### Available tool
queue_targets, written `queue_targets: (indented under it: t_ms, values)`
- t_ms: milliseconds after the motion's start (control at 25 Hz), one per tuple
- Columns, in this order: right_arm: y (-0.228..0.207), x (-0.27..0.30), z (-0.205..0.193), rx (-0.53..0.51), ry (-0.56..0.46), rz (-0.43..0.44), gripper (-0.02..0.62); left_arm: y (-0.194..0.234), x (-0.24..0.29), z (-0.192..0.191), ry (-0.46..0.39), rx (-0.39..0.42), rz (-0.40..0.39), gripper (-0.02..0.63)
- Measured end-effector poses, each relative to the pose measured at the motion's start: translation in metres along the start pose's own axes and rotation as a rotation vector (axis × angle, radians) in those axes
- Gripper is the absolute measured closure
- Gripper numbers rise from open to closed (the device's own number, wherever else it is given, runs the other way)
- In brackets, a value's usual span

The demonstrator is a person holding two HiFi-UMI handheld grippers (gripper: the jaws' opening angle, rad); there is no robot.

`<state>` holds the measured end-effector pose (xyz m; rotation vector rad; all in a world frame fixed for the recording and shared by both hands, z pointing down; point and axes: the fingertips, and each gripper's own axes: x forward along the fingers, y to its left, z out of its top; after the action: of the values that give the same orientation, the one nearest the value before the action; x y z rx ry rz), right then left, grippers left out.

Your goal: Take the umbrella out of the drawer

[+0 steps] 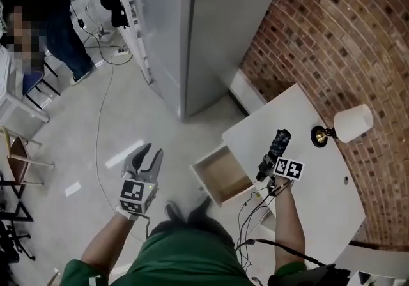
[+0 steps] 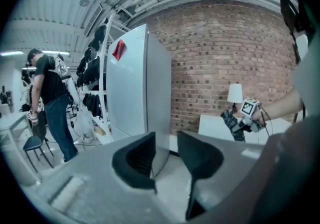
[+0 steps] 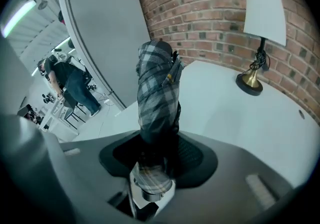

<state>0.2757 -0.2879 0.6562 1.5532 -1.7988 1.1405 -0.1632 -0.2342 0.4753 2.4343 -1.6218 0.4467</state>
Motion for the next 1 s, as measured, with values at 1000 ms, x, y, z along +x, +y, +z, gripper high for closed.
queue_targets:
  t_ms: [1000]
  values:
    - [-0.089,0.086,0.035,0.278,0.17,0.146,0.395,-0.05,0.071,0.029,0.041,0.028,0.086,0.476]
